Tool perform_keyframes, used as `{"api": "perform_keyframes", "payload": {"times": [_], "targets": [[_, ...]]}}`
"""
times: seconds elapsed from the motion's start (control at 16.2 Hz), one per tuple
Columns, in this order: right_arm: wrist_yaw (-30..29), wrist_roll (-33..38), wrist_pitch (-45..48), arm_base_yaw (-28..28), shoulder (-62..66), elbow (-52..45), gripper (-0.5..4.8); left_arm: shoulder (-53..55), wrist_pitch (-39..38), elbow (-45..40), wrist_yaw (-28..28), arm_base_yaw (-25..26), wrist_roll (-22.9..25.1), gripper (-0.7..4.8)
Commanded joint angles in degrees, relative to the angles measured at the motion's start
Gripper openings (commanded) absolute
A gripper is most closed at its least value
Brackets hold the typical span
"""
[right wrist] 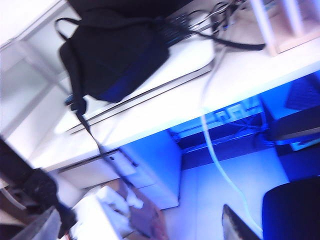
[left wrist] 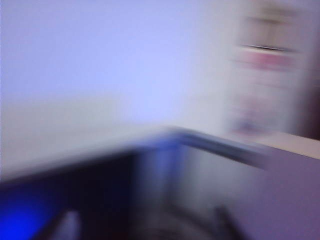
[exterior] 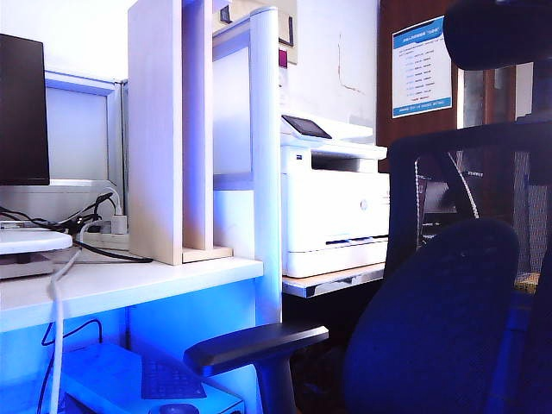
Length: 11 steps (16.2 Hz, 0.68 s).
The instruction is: Grab the backpack from the chair and place it on the desk.
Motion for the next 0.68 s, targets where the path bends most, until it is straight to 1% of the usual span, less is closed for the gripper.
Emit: {"api": "perform_keyframes", "payload": {"times": [0.06, 0.12, 0.19, 0.25, 0.37, 0.43, 0.49, 0.56, 0.62, 0.68], "targets": [[-0.7, -0.2, 1.9, 0.0, 0.0, 0.3, 4.19, -0.8, -0.9, 0.4, 22.3, -6.2, -6.7, 3.41], [-0.7, -0.2, 3.0, 0.0, -0.1, 0.3, 4.18, -0.8, -1.0, 0.4, 24.6, -8.8, -6.8, 3.41], [-0.7, -0.2, 5.8, 0.0, -0.1, 0.3, 4.19, -0.9, -1.2, 0.4, 27.9, -14.4, -6.6, 3.41], [-0.7, -0.2, 8.5, 0.0, -0.1, 0.3, 4.18, -1.2, -1.8, 0.4, 32.7, -20.9, -6.6, 3.41], [-2.1, -0.1, 9.7, 0.0, -0.1, 0.3, 4.18, -1.6, -4.3, 0.4, 35.7, -28.4, -5.1, 3.41], [-2.2, -0.1, 9.7, 0.0, -0.2, 0.3, 4.18, -2.2, -6.4, 0.4, 35.7, -30.4, -2.8, 3.42], [-2.1, -0.2, 9.7, 0.0, -0.4, 0.3, 4.18, -3.3, -11.3, 0.4, 33.6, -32.6, 1.6, 3.43], [-2.0, -0.2, 10.6, -0.2, -0.8, 0.3, 4.18, -6.0, -21.7, 0.4, 27.2, -35.5, 11.7, 3.44], [-2.0, -0.2, 10.7, -0.4, -1.2, 0.4, 4.18, -8.0, -29.4, 0.4, 21.7, -37.5, 18.8, 3.44], [-1.9, -0.2, 11.0, -0.3, -1.2, 0.4, 4.18, -9.6, -34.6, 0.4, 17.2, -38.8, 23.0, 3.44]]}}
